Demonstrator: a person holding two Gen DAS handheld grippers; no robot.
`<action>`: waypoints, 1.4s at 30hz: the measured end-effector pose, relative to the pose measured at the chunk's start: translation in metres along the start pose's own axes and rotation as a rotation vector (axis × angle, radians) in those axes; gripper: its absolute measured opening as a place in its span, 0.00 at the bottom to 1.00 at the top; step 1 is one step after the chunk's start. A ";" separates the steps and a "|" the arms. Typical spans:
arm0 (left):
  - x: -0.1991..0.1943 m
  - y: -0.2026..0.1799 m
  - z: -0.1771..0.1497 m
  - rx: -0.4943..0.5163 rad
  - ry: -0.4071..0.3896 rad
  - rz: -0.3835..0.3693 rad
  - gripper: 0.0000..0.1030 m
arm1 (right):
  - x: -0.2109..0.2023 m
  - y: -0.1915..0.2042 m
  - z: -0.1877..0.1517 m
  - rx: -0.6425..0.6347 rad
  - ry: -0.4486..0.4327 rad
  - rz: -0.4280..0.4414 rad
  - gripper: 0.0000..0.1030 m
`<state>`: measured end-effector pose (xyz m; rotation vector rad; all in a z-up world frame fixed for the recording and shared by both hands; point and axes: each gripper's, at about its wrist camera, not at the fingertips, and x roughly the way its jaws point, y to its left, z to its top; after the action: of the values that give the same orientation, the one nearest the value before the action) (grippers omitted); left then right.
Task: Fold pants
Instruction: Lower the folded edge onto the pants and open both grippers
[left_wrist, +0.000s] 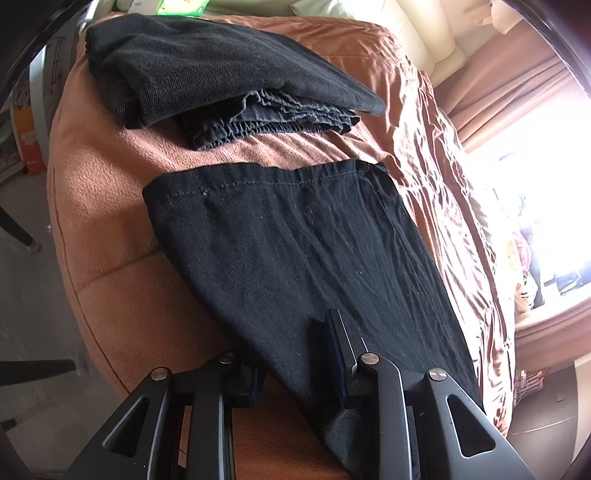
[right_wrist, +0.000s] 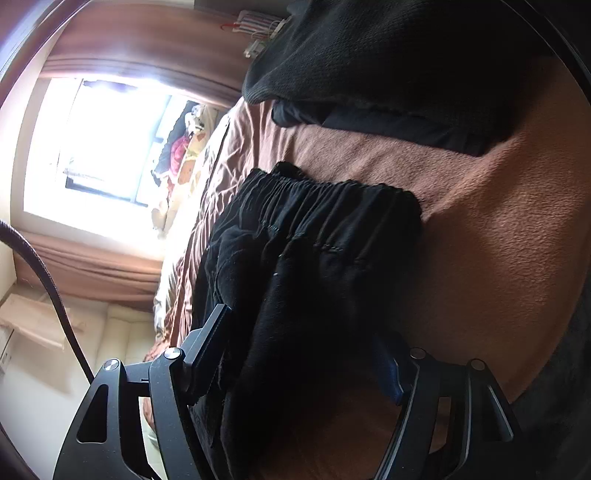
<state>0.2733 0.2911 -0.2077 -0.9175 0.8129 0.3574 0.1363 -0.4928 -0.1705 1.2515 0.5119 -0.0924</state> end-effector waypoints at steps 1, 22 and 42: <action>0.001 -0.002 -0.003 0.004 0.001 -0.001 0.29 | -0.002 -0.003 0.000 0.001 -0.004 -0.002 0.67; 0.006 -0.023 -0.010 0.051 0.013 0.005 0.11 | -0.056 0.021 0.000 -0.164 -0.160 -0.175 0.03; -0.073 0.005 -0.006 0.119 -0.016 0.139 0.28 | -0.085 0.083 -0.038 -0.507 -0.094 -0.200 0.67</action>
<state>0.2192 0.2938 -0.1574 -0.7480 0.8764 0.4324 0.0774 -0.4479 -0.0696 0.6965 0.5365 -0.1773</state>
